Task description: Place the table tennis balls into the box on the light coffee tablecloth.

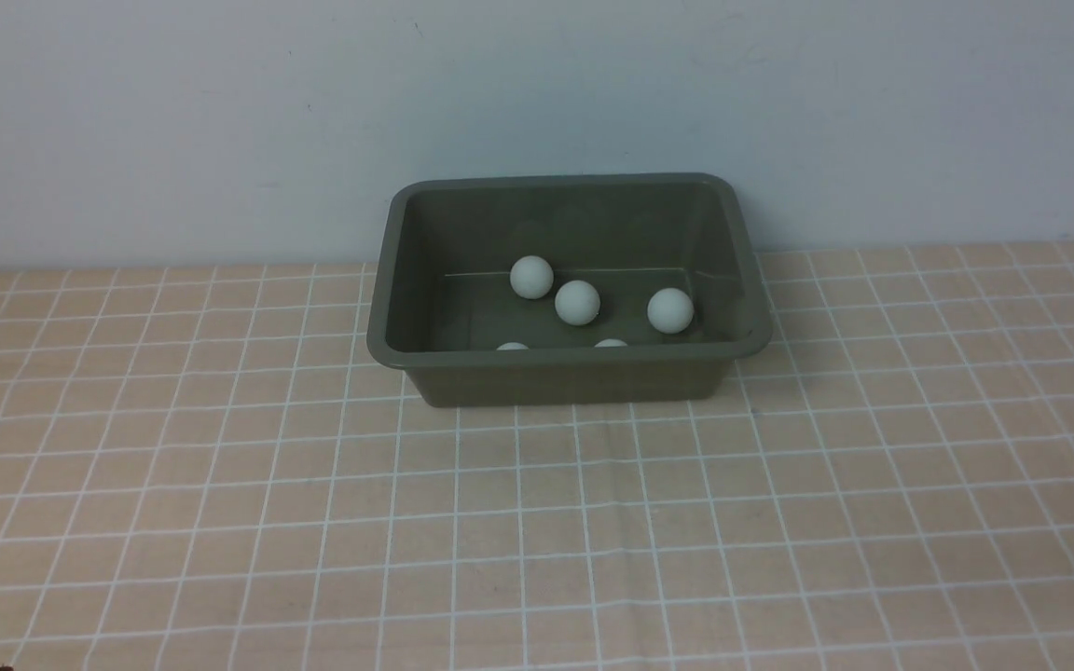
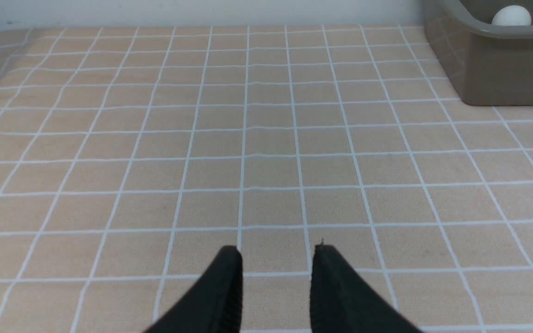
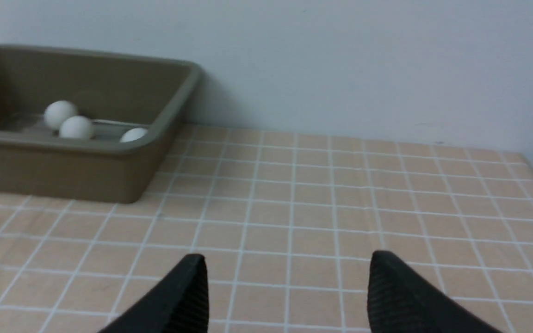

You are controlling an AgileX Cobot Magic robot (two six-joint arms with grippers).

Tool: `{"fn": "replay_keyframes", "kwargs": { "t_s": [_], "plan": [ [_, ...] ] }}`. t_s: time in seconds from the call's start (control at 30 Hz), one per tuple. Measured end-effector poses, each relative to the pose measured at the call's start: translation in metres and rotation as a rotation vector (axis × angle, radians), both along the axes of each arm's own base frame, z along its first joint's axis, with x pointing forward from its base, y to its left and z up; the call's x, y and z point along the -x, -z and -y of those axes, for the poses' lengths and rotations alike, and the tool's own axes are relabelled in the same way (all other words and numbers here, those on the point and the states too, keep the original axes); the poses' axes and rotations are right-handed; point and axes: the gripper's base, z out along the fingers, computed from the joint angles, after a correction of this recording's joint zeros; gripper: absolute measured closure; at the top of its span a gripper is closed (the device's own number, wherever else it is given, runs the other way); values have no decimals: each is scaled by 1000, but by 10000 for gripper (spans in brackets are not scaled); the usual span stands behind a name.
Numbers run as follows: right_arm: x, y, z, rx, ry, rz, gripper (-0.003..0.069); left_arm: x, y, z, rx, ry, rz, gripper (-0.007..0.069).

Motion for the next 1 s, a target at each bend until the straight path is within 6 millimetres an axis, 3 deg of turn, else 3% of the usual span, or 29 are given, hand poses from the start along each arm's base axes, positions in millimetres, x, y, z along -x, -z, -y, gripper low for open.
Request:
{"fn": "replay_keyframes", "kwargs": {
  "t_s": [0.13,0.3,0.43,1.0],
  "plan": [
    [7,8,1,1,28,41,231,0,0,0,0,0,0,463],
    [8,40,0,-20,27,1,231,0,0,0,1,0,0,463],
    [7,54,0,-28,22,-54,231,0,0,0,1,0,0,463],
    [7,58,0,-37,21,-60,231,0,0,0,1,0,0,463]
  ]
}}
